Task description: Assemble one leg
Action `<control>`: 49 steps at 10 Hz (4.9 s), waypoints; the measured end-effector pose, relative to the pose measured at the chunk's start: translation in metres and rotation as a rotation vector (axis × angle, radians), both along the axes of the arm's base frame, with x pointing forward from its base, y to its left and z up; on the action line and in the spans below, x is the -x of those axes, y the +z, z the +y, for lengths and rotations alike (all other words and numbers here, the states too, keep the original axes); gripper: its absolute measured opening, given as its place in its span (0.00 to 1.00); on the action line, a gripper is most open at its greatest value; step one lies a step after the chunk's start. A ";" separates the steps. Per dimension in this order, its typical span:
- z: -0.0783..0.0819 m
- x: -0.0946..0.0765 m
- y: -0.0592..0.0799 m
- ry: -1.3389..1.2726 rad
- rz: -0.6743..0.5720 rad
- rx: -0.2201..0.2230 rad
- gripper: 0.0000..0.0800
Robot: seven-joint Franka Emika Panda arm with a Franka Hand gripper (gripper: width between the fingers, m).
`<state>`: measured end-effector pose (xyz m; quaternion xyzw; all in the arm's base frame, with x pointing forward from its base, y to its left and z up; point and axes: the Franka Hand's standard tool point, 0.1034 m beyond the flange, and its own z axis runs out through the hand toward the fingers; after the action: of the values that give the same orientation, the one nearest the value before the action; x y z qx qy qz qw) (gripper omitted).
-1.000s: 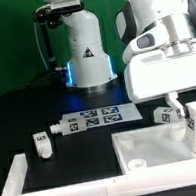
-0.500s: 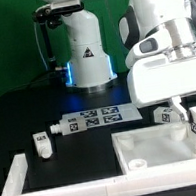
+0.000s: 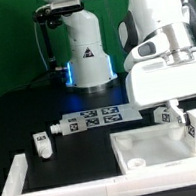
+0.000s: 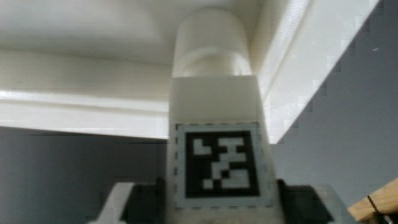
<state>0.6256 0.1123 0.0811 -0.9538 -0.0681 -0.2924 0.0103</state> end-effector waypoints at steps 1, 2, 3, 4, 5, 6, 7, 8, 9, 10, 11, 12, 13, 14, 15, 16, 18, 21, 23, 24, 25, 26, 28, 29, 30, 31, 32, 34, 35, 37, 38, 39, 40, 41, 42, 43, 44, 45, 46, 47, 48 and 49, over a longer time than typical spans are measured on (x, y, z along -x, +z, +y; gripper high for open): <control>0.000 0.000 -0.001 0.002 0.009 0.002 0.36; 0.000 0.000 -0.001 0.004 0.000 0.002 0.36; 0.001 -0.002 -0.002 0.004 -0.026 0.001 0.36; 0.001 -0.002 -0.002 0.005 -0.037 0.001 0.36; 0.001 -0.003 -0.002 0.005 -0.033 0.001 0.36; 0.001 -0.003 -0.002 0.005 -0.032 0.002 0.36; 0.001 -0.003 -0.002 0.005 -0.031 0.002 0.36; 0.001 -0.002 -0.003 0.006 -0.026 0.002 0.46; 0.001 -0.002 -0.003 0.006 -0.026 0.003 0.46; 0.001 -0.001 -0.004 0.005 0.004 0.004 0.68; 0.002 -0.002 0.005 0.002 0.069 0.002 0.79; -0.003 -0.007 0.013 -0.007 0.115 0.002 0.80; -0.008 -0.015 0.017 -0.021 0.195 0.002 0.80; -0.007 -0.016 0.015 -0.023 0.291 0.006 0.81; -0.008 -0.020 0.014 -0.024 0.373 0.013 0.81; -0.009 -0.023 0.012 -0.036 0.445 0.015 0.81; -0.004 -0.029 0.012 -0.054 0.573 0.016 0.81; -0.002 -0.024 0.000 -0.059 0.571 0.015 0.81; -0.002 -0.024 0.000 -0.059 0.571 0.016 0.68; -0.002 -0.024 0.000 -0.059 0.571 0.016 0.51; -0.003 -0.024 0.000 -0.059 0.571 0.016 0.51; -0.003 -0.024 0.000 -0.059 0.571 0.016 0.36; -0.003 -0.025 0.000 -0.059 0.570 0.016 0.36; -0.002 -0.025 0.000 -0.066 0.568 0.014 0.36; -0.001 -0.024 0.000 -0.198 0.534 -0.027 0.36; -0.002 -0.021 0.000 -0.294 0.534 -0.059 0.36; -0.004 -0.021 0.000 -0.470 0.536 -0.120 0.36; -0.006 -0.021 -0.001 -0.773 0.533 -0.228 0.36; -0.007 -0.021 -0.001 -0.861 0.533 -0.259 0.36; -0.011 -0.021 -0.002 -1.050 0.535 -0.336 0.36; -0.011 -0.020 -0.002 -1.097 0.534 -0.351 0.36; -0.012 -0.020 -0.002 -1.182 0.531 -0.379 0.36; -0.012 -0.019 -0.002 -1.257 0.531 -0.409 0.36; -0.012 -0.017 -0.003 -1.452 0.528 -0.490 0.36; -0.010 -0.014 -0.003 -1.652 0.502 -0.591 0.36; -0.011 -0.014 -0.003 -1.675 0.505 -0.604 0.36; -0.010 -0.014 -0.003 -1.622 0.511 -0.588 0.36; -0.009 -0.014 -0.003 -1.577 0.516 -0.566 0.36; -0.007 -0.014 -0.001 -1.376 0.548 -0.476 0.61; -0.008 -0.018 0.000 -1.173 0.558 -0.416 0.61; -0.007 -0.018 0.000 -1.000 0.583 -0.351 0.77; -0.003 -0.015 -0.002 -0.851 0.611 -0.296 0.80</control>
Offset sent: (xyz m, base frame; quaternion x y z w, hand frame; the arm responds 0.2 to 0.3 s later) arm -0.0028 0.0009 -0.0171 -0.0037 0.0217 -0.0033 0.9998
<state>0.6410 0.1089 0.0791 -0.9270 0.3722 0.0133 0.0446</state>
